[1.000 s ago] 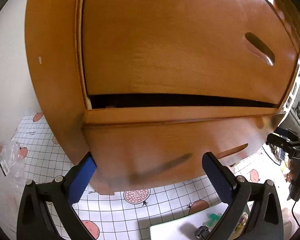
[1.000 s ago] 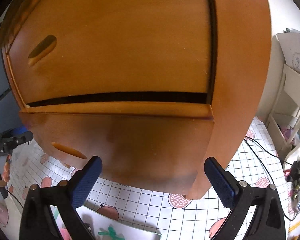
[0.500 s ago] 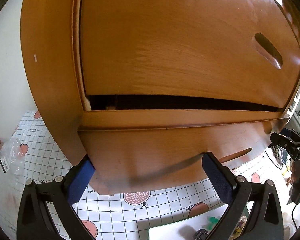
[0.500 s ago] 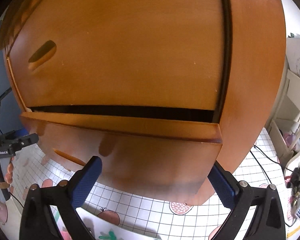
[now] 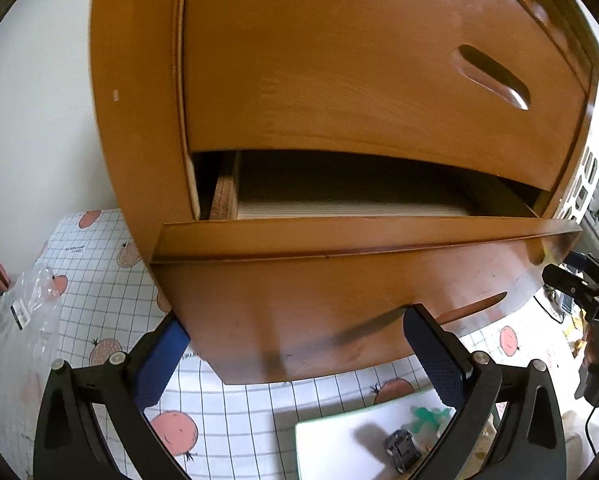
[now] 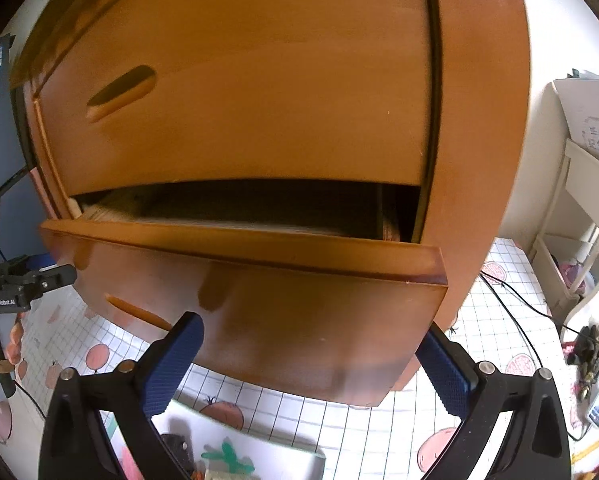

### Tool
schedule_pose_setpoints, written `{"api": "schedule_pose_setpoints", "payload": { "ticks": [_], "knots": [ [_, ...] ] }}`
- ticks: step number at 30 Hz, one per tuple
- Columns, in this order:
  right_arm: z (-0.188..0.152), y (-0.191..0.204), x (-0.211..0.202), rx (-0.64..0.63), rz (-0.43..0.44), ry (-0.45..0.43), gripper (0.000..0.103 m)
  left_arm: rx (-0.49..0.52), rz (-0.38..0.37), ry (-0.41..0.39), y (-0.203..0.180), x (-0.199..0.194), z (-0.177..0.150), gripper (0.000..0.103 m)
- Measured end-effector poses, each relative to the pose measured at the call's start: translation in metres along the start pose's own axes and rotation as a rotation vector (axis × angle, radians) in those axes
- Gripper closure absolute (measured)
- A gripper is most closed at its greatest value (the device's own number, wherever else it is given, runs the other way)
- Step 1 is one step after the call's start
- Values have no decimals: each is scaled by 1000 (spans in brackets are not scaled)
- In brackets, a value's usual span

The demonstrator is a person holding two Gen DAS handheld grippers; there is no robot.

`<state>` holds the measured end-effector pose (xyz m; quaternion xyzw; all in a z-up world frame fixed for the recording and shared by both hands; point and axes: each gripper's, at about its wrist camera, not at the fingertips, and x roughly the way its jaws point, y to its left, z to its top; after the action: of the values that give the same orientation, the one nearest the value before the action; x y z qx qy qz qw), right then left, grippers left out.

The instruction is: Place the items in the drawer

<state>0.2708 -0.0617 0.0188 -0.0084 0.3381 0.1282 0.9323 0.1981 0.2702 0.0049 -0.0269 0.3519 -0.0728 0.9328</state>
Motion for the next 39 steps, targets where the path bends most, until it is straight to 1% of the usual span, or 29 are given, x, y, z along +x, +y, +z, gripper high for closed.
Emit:
{"api": "schedule_pose_setpoints", "payload": {
  "ticks": [4, 9, 10, 12, 17, 20, 25, 30, 32, 39],
  "knots": [
    [-9, 1, -8, 1, -7, 3, 0, 9, -1, -3, 3, -13, -10, 0],
    [-15, -2, -18, 18, -13, 6, 0, -10, -3, -8, 0, -22, -22, 0],
    [-17, 4, -13, 18, -14, 7, 0, -12, -3, -10, -1, -25, -25, 0],
    [-19, 6, -15, 18, -16, 7, 0, -11, -5, -11, -1, -30, -29, 0],
    [-12, 4, -20, 16, -16, 8, 0, -22, -8, -14, -1, -33, -30, 0],
    [-7, 10, -16, 14, -16, 11, 0, -20, -6, -14, -2, -34, -30, 0],
    [-1, 8, -6, 12, -18, 17, 0, -22, -4, -9, -5, -36, -31, 0],
    [-6, 10, -9, 18, -22, 15, 0, -31, -3, -6, -3, -31, -28, 0],
    [-8, 10, -17, 21, -23, 12, 0, -32, -2, -7, -4, -31, -28, 0],
    [-8, 10, -17, 14, -23, 22, 0, -45, 0, -1, -5, -35, -30, 0]
  ]
}}
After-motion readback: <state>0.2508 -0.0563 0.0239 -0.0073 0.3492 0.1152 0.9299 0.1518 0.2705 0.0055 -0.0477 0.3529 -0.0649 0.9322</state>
